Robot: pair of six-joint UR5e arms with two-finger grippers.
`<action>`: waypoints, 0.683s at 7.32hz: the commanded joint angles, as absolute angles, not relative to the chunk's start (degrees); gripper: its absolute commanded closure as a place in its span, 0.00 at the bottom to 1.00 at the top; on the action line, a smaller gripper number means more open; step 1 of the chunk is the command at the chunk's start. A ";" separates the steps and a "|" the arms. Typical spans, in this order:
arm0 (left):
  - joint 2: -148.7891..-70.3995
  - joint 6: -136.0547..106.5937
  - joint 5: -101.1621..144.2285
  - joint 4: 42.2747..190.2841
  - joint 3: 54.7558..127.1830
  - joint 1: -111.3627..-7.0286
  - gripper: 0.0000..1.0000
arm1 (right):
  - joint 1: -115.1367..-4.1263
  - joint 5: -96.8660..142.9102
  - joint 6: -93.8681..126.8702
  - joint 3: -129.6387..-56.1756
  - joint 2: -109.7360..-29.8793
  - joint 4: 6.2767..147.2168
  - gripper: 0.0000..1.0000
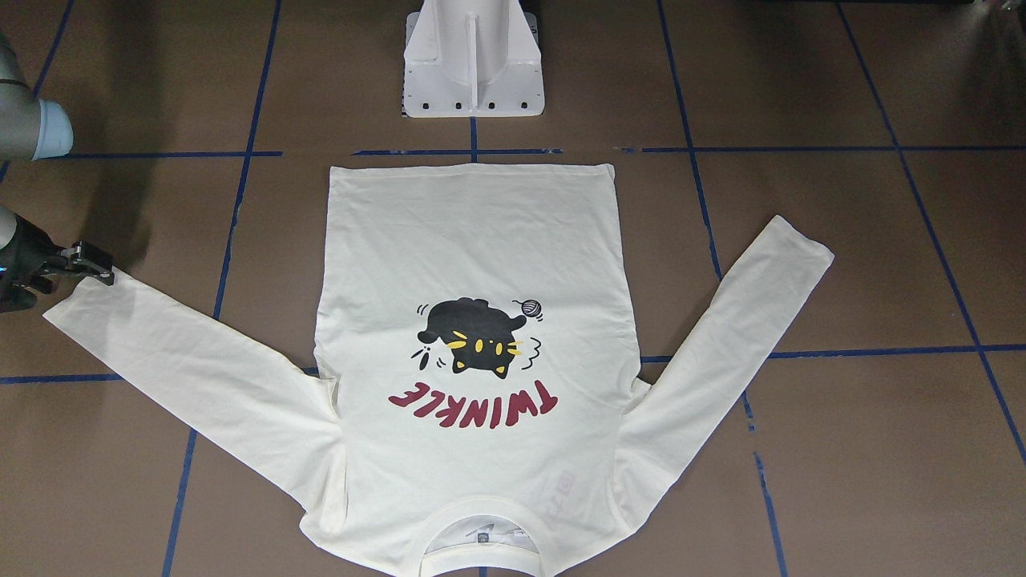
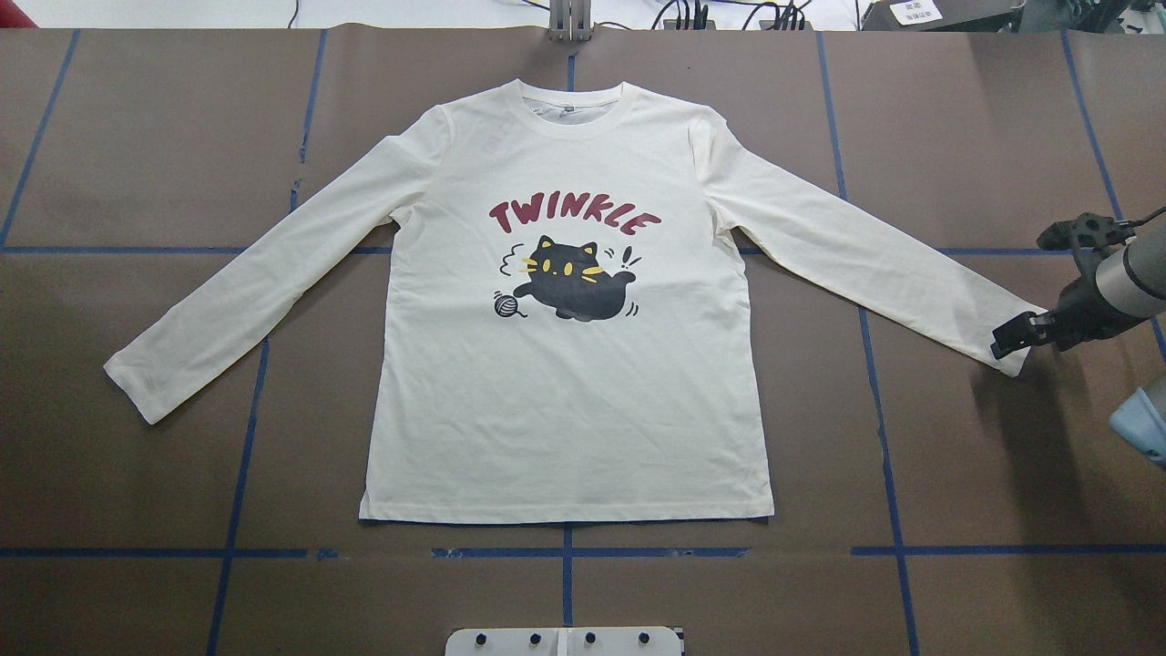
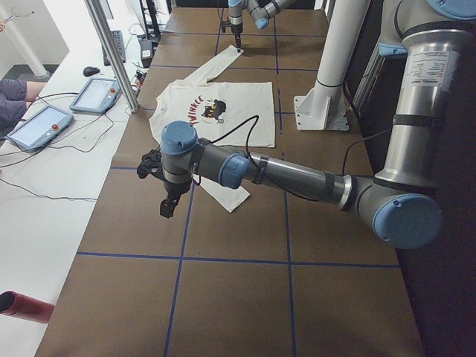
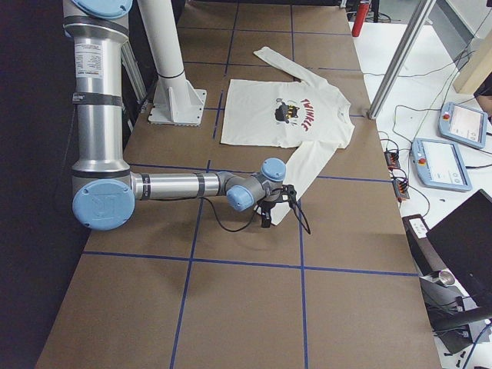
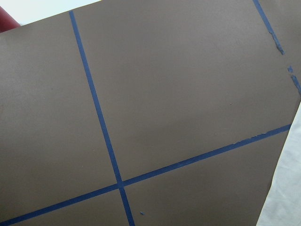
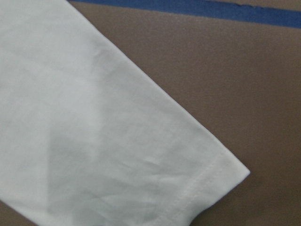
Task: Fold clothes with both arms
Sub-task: 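Reach the right gripper to the cuff of the sleeve nearest it and grasp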
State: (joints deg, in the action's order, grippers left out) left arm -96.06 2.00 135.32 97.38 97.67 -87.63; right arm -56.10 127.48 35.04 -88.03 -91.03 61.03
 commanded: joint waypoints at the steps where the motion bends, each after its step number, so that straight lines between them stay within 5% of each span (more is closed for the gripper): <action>1: -96.06 2.02 135.35 97.38 97.56 -87.63 0.00 | -55.90 127.00 35.07 -88.33 -91.05 61.08 0.50; 3: -96.15 2.02 135.35 97.47 97.12 -87.63 0.00 | -55.90 127.09 35.07 -88.59 -90.97 61.00 0.88; 4: -96.24 2.02 135.35 97.47 97.03 -87.63 0.00 | -55.90 127.00 35.07 -88.77 -90.88 61.00 1.00; 5: -96.24 2.02 135.35 97.47 96.94 -87.63 0.00 | -55.90 127.09 34.98 -89.29 -90.53 61.00 1.00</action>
State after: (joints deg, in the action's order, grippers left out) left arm -96.19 2.02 135.35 97.46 97.09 -87.63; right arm -55.90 127.05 35.05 -88.78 -90.87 61.04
